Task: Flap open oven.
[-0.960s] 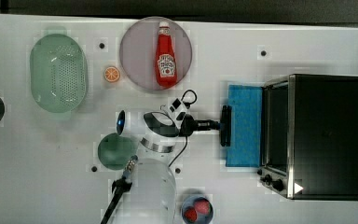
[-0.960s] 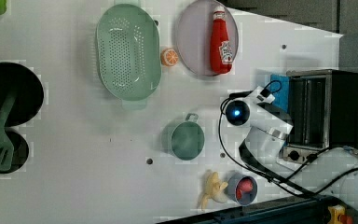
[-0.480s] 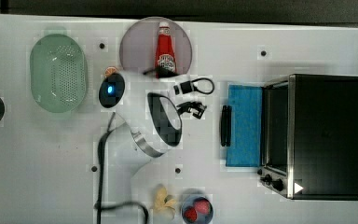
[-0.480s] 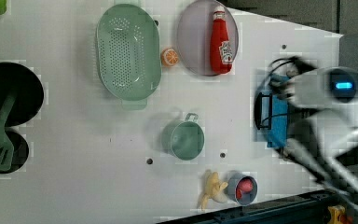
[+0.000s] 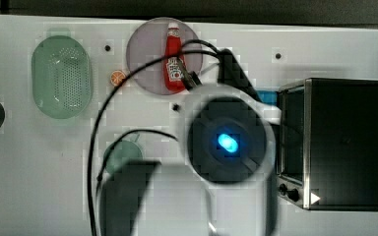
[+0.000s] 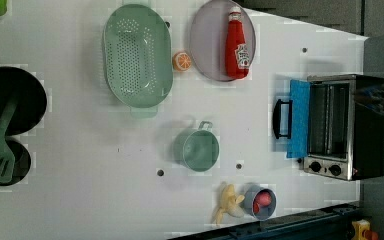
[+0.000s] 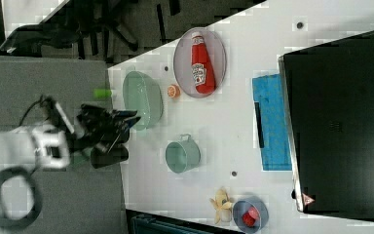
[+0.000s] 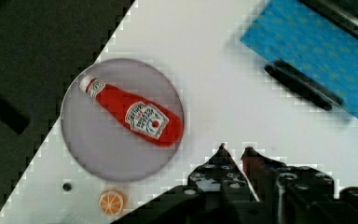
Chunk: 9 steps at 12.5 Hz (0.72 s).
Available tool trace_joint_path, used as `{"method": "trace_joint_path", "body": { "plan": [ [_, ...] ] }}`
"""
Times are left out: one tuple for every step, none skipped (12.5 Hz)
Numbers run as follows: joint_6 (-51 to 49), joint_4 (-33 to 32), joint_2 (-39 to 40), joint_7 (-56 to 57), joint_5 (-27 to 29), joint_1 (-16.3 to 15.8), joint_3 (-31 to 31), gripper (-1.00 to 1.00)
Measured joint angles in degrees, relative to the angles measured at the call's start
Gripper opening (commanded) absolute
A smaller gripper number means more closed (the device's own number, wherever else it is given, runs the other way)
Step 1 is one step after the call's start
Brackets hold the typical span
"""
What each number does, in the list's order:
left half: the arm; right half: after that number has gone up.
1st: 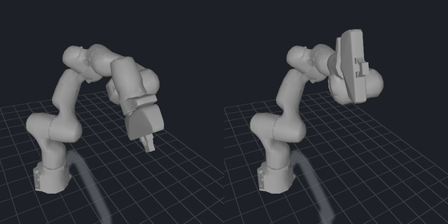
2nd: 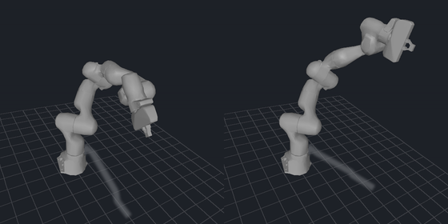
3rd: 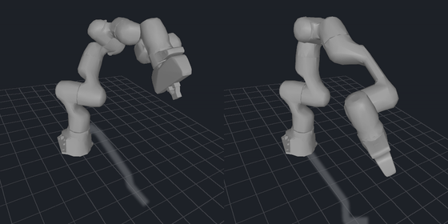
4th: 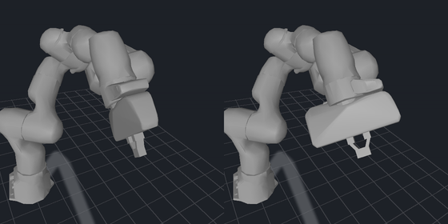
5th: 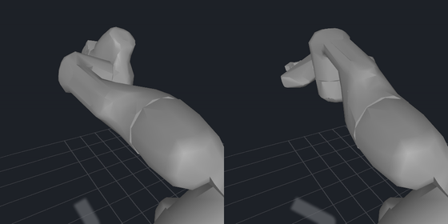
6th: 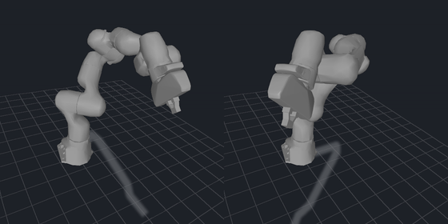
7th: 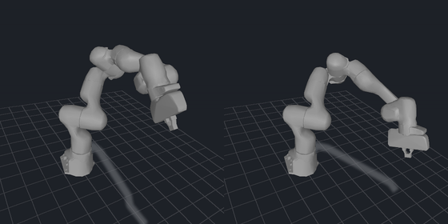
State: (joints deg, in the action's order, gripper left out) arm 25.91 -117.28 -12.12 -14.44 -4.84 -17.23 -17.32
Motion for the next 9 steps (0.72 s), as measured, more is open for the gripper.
{"method": "trace_joint_path", "body": {
  "plan": [
    [-1.97, 0.11, -2.45, 0.0, -0.21, 0.73, -0.42, -0.65],
    [-2.76, 0.22, -4.16, -0.06, -0.08, 1.54, -0.66, -0.65],
    [-3.55, 0.78, -4.87, -0.28, -0.01, 2.06, -0.85, -0.65],
    [-4.21, 1.45, -4.92, -0.38, -0.03, 2.36, -1.01, -0.65],
    [-4.56, 1.45, -4.92, -0.38, -0.25, 2.38, -1.02, -0.65],
    [-5.27, 1.12, -4.75, -0.38, -0.31, 2.35, -1.04, -0.65],
    [-6.21, 0.9, -4.23, -0.38, -0.3, 2.42, -0.94, -0.65],
    [-7.12, 0.45, -3.74, -0.42, 0.0, 2.45, -0.8, -0.65],
    [-7.99, -0.11, -3.17, -0.49, -0.15, 2.35, -0.76, -0.65]
  ]
}}
